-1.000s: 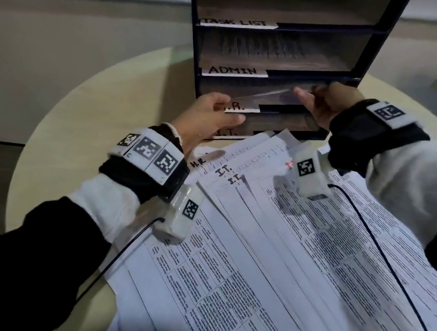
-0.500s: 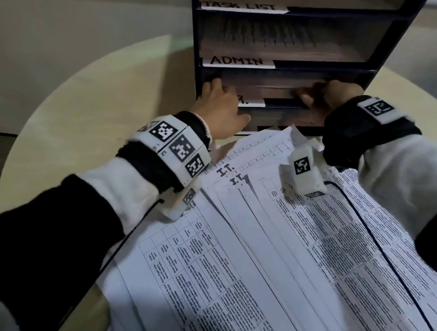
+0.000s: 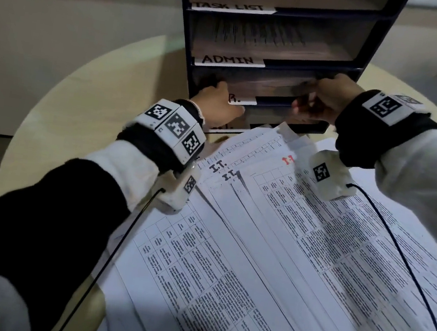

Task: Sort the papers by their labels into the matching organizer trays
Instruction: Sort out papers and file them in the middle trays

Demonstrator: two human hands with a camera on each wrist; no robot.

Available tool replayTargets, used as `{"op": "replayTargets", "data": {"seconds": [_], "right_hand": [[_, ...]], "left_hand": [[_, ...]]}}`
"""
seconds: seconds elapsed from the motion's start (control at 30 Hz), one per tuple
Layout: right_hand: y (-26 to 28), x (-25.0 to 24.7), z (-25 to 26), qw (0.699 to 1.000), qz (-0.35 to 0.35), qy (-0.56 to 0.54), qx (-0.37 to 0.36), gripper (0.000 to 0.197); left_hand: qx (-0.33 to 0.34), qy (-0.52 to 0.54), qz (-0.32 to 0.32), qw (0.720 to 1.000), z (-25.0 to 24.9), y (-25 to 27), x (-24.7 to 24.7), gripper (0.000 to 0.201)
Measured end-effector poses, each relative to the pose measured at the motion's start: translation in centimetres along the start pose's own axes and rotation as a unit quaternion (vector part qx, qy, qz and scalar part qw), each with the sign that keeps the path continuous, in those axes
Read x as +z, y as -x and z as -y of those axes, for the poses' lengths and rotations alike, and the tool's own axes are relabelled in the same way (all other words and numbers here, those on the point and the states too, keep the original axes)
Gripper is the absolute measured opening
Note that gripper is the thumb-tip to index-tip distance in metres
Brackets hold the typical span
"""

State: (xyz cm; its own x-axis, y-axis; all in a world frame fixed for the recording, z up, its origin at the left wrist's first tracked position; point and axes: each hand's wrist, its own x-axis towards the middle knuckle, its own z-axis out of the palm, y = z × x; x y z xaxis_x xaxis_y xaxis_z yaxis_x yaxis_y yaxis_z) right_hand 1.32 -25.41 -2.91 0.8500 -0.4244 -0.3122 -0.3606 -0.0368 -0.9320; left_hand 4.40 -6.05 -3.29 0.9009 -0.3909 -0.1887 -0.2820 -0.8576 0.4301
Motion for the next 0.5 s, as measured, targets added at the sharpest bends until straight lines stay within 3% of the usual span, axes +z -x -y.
{"op": "replayTargets", "data": {"seconds": [0.07, 0.17, 0.23, 0.33, 0.5], "right_hand": [[0.8, -0.3, -0.1, 1.0, 0.003, 0.014, -0.013, 0.015], [2.4, -0.8, -0.3, 0.999, 0.006, 0.028, -0.036, 0.009], [3.6, -1.2, -0.5, 0.998, 0.017, 0.04, -0.052, 0.008], [5.3, -1.9, -1.3, 0.991, 0.039, 0.103, -0.073, 0.019], [7.5, -3.3, -3.0, 0.972, 0.065, 0.207, -0.095, 0.014]], "left_hand": [[0.018, 0.005, 0.01, 1.0, -0.3, 1.0, -0.2, 0.056], [0.057, 0.018, 0.013, 0.998, -1.1, 3.4, -0.1, 0.024], [0.081, 0.03, 0.009, 0.996, -1.5, 5.0, 0.4, 0.015], [0.095, 0.015, 0.022, 0.995, -2.0, 6.8, 1.4, 0.014], [0.104, -0.062, 0.074, 0.99, -2.6, 8.3, 3.5, 0.032]]}}
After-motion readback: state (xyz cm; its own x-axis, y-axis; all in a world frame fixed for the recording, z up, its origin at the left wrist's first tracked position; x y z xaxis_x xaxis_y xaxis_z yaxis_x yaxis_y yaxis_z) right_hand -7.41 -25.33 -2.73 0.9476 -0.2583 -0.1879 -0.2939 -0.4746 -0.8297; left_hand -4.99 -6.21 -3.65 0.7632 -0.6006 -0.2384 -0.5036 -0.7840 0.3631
